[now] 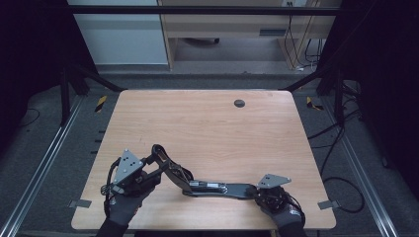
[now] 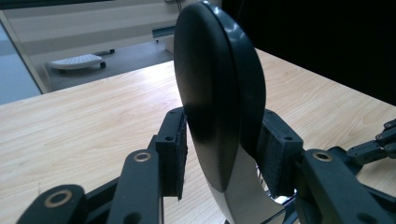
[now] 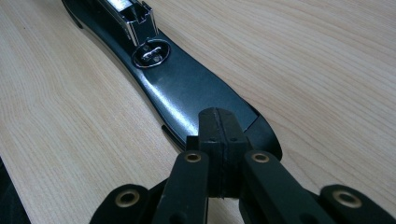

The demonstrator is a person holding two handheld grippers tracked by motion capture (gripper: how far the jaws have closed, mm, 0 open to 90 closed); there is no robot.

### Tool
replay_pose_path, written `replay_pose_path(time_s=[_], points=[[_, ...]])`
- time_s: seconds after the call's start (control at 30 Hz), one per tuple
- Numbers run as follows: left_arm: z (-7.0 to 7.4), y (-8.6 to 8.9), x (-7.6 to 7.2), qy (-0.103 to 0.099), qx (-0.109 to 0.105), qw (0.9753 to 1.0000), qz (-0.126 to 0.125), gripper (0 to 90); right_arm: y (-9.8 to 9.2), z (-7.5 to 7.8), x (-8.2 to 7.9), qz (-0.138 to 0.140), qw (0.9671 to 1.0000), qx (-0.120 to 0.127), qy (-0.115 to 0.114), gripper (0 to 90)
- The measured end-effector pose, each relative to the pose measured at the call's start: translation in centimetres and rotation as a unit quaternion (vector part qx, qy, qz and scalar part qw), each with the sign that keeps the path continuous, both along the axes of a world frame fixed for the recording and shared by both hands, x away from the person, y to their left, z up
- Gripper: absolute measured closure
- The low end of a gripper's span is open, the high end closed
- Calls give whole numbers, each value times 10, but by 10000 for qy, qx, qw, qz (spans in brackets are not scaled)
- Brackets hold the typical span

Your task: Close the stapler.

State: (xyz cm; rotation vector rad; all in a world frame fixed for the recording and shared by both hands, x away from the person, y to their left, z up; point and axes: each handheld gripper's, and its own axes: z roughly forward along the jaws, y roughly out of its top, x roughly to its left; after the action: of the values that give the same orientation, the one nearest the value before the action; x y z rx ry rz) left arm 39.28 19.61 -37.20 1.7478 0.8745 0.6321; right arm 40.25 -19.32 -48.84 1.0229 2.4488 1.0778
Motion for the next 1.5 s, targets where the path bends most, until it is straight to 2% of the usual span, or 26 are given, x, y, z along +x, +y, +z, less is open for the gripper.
replay_pose_path(time_s=[0.77,0.8,0.83,0.87,0.9,0.97,1.0,1.5], points=[[9,-34,-2,-206,427,9987,-184,578,0,0,0,3,10000,1,-2,900],[10,-35,-1,-277,467,9983,-191,578,0,0,0,3,10000,0,-1,900],[10,-36,-2,-221,458,9985,-187,578,0,0,0,2,10000,2,1,900],[10,-37,-1,-308,512,9980,-194,578,0,0,0,2,10000,1,0,900],[10,-39,-2,-257,516,9981,-197,578,0,0,0,1,10000,2,0,900],[11,-41,-2,-339,589,9975,-200,578,0,0,0,1,10000,3,0,900],[11,-42,-3,-279,593,9976,-205,578,0,0,0,1,10000,3,1,900],[11,-56,-4,-394,795,9958,-228,578,0,0,0,11,10000,7,-12,900]])
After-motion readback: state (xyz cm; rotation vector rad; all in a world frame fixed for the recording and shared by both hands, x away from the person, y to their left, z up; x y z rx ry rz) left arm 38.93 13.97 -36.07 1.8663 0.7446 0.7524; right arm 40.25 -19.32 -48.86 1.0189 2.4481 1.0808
